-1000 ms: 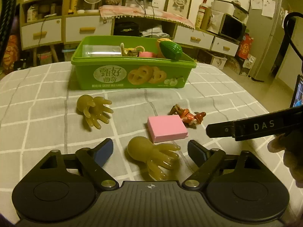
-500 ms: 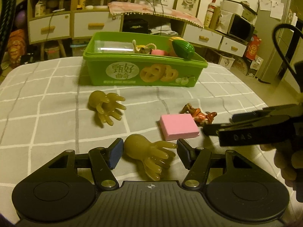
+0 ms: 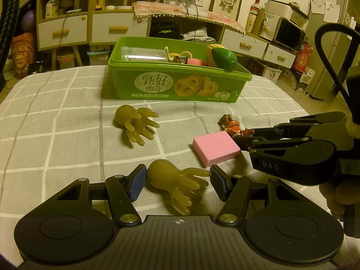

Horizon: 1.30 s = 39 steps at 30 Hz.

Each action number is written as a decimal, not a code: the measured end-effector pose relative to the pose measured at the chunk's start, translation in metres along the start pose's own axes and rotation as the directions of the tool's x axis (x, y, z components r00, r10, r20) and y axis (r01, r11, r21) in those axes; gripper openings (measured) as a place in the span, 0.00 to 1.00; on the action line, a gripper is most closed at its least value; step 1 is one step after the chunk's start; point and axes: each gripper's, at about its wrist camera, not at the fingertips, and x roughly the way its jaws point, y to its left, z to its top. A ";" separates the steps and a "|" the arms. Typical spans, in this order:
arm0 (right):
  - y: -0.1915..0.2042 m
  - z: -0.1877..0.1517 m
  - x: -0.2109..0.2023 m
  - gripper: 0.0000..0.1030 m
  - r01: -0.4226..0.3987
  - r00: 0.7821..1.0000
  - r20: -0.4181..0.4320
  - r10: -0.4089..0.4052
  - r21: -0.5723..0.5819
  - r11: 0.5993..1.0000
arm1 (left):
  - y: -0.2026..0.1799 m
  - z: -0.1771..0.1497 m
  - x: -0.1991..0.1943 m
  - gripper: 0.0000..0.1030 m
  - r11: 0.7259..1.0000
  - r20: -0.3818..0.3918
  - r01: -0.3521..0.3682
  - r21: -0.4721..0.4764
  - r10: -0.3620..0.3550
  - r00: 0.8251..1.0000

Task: Organize rigid objects
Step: 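Close the right tool on the red figure while the left tool grasps the octopus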

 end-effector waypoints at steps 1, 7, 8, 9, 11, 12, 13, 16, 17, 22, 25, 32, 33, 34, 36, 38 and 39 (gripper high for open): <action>0.001 0.000 -0.001 0.13 0.000 1.000 0.000 0.000 -0.011 1.000 | 0.000 0.000 0.000 0.64 1.000 0.000 0.000 0.000 0.000 1.000; -0.009 -0.002 -0.005 0.13 -0.023 0.999 -0.026 0.025 0.043 0.999 | 0.000 0.000 0.000 0.64 1.000 0.000 -0.001 0.000 0.001 1.000; -0.011 -0.002 -0.006 0.13 -0.024 0.999 -0.032 0.026 0.055 0.998 | 0.000 0.000 0.000 0.64 1.000 -0.001 -0.002 0.000 0.002 1.000; -0.014 -0.003 -0.006 0.13 -0.023 0.999 -0.039 0.026 0.068 0.997 | 0.000 0.000 0.000 0.64 1.000 -0.002 -0.002 -0.002 0.002 1.000; -0.018 -0.003 -0.007 0.13 -0.021 0.998 -0.051 0.026 0.094 0.995 | 0.000 0.001 0.000 0.64 1.000 -0.003 -0.004 -0.005 0.004 1.000; -0.021 -0.003 -0.008 0.13 -0.022 0.998 -0.059 0.029 0.110 0.994 | 0.000 0.001 -0.001 0.64 1.000 -0.004 -0.004 -0.007 0.004 1.000; -0.024 -0.003 -0.009 0.13 -0.024 0.997 -0.070 0.033 0.130 0.991 | -0.001 0.001 0.000 0.64 1.000 -0.006 -0.003 -0.008 0.003 1.000; -0.030 -0.002 -0.009 0.13 -0.024 0.994 -0.104 0.043 0.181 0.983 | -0.002 0.004 0.000 0.64 1.000 -0.024 -0.002 -0.015 0.002 1.000; -0.033 -0.001 -0.010 0.13 -0.025 0.991 -0.120 0.050 0.204 0.979 | 0.000 0.005 0.000 0.64 1.000 -0.032 0.001 -0.024 -0.002 0.999; -0.040 0.000 -0.013 0.12 -0.046 0.981 -0.167 0.099 0.295 0.954 | 0.004 0.009 -0.001 0.64 0.998 -0.048 0.002 -0.064 -0.005 0.999; -0.042 0.001 -0.016 0.12 -0.060 0.977 -0.176 0.122 0.326 0.944 | 0.005 0.012 -0.003 0.64 0.998 -0.051 0.000 -0.069 -0.003 0.999; -0.042 0.005 -0.025 0.11 -0.090 0.976 -0.157 0.153 0.348 0.933 | 0.007 0.017 -0.007 0.64 0.997 -0.042 -0.006 -0.073 0.003 0.999; -0.042 0.006 -0.026 0.11 -0.097 0.975 -0.154 0.160 0.354 0.930 | 0.007 0.017 -0.007 0.64 0.997 -0.042 -0.005 -0.075 0.002 0.999; -0.043 0.007 -0.028 0.11 -0.104 0.975 -0.148 0.167 0.362 0.927 | 0.008 0.017 -0.007 0.64 0.997 -0.042 -0.006 -0.076 0.002 0.999; -0.044 0.009 -0.031 0.08 -0.115 0.974 -0.138 0.178 0.374 0.920 | 0.007 0.017 -0.007 0.64 0.997 -0.043 -0.004 -0.077 0.001 0.999; -0.046 0.011 -0.033 0.00 -0.132 0.972 -0.128 0.196 0.391 0.911 | 0.007 0.017 -0.008 0.64 0.997 -0.042 -0.003 -0.075 0.000 0.999; -0.047 0.012 -0.034 0.00 -0.140 0.971 -0.124 0.206 0.402 0.905 | 0.006 0.018 -0.008 0.64 0.997 -0.042 -0.002 -0.073 -0.001 0.999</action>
